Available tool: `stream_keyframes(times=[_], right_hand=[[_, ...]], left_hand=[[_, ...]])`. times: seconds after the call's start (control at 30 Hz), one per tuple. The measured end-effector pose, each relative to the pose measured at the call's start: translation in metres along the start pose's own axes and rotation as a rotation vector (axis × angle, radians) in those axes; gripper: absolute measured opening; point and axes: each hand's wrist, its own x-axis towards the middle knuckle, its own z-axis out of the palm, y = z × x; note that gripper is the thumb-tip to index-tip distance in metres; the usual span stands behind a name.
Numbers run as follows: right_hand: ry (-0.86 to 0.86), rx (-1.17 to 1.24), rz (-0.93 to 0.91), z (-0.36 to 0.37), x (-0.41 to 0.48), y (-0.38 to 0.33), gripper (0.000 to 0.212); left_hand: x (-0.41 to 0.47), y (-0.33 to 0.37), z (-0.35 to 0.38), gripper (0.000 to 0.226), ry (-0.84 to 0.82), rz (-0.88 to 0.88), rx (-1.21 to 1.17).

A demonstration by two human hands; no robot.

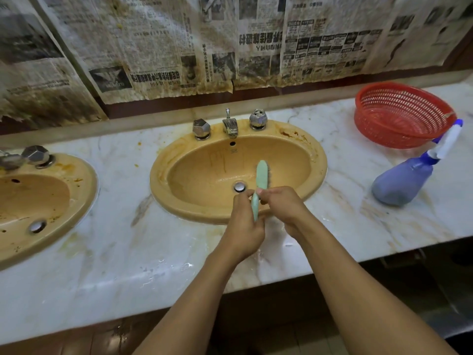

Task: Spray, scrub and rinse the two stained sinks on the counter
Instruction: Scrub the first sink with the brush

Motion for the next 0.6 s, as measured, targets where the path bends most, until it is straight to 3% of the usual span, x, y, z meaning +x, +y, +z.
stream_keyframes(times=[0.1,0.23,0.4,0.5,0.6], right_hand=[[0.039,-0.052,0.092,-0.006,0.004,-0.006,0.027],[-0.016,0.077,0.233,-0.003,-0.001,0.0,0.031],[-0.034,0.147,0.315,-0.002,-0.013,0.019,0.029],[-0.019,-0.043,0.212,-0.008,-0.018,0.032,0.03],[0.025,-0.54,-0.005,-0.013,-0.025,0.035,0.041]], left_hand=[[-0.006,-0.016,-0.024,0.06,-0.005,0.0,0.031],[-0.021,-0.057,-0.061,0.046,0.088,0.011,0.111],[-0.031,-0.118,-0.115,0.037,0.246,-0.11,0.45],[-0.025,-0.15,-0.15,0.047,0.259,-0.208,0.609],[-0.015,-0.176,-0.171,0.074,0.176,-0.267,0.741]])
